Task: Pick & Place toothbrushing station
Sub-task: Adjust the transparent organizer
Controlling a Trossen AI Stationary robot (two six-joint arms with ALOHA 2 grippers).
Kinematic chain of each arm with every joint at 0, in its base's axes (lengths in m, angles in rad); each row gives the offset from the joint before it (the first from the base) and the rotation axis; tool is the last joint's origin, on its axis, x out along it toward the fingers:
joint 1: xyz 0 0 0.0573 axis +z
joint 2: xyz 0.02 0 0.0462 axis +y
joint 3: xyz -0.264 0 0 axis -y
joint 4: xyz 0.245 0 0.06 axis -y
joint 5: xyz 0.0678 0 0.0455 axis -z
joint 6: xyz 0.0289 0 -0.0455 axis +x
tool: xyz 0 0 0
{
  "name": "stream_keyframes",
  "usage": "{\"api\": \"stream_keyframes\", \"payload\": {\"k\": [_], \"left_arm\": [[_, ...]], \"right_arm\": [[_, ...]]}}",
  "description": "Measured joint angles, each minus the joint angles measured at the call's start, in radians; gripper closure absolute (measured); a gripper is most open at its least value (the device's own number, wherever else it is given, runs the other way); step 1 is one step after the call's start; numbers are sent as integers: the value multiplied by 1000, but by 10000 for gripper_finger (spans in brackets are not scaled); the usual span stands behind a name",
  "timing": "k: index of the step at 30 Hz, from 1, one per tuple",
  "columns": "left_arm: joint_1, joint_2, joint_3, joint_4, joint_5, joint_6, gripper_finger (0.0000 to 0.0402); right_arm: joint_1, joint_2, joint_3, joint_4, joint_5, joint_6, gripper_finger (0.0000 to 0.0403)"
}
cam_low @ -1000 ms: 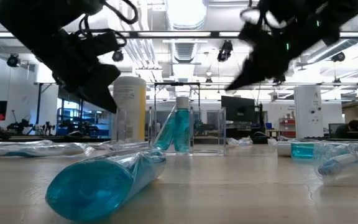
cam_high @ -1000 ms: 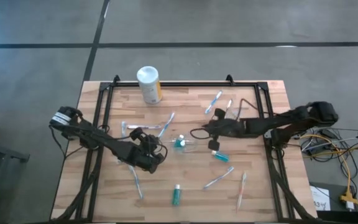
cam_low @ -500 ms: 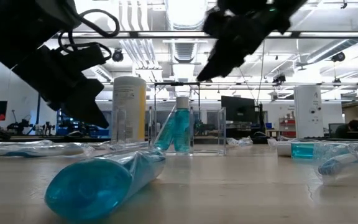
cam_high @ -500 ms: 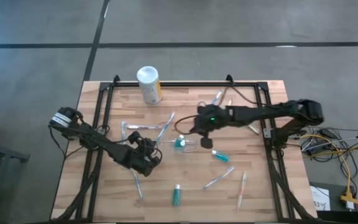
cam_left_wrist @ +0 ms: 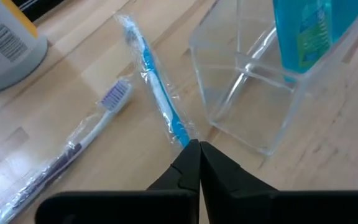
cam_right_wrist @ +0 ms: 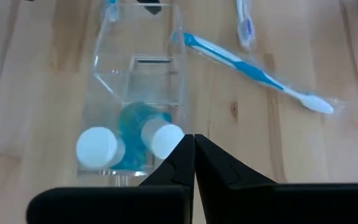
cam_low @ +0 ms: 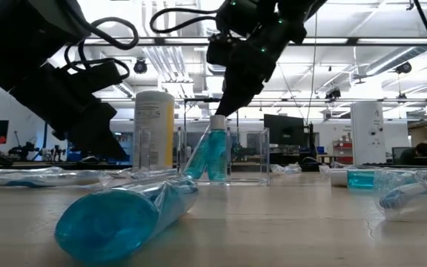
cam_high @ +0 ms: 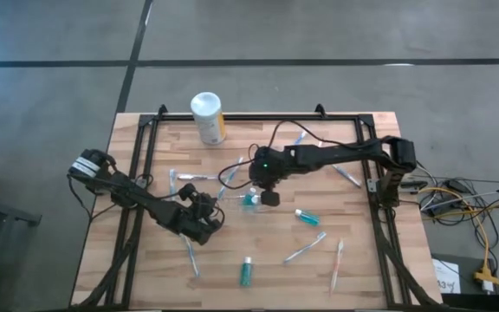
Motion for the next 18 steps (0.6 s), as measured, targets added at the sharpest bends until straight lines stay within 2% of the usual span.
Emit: {"api": "stream_keyframes", "payload": {"k": [18], "left_arm": [[9, 0, -11, 116, 14, 97, 394]], "right_arm": [[-1, 18, 18, -23, 21, 27, 394]]}}
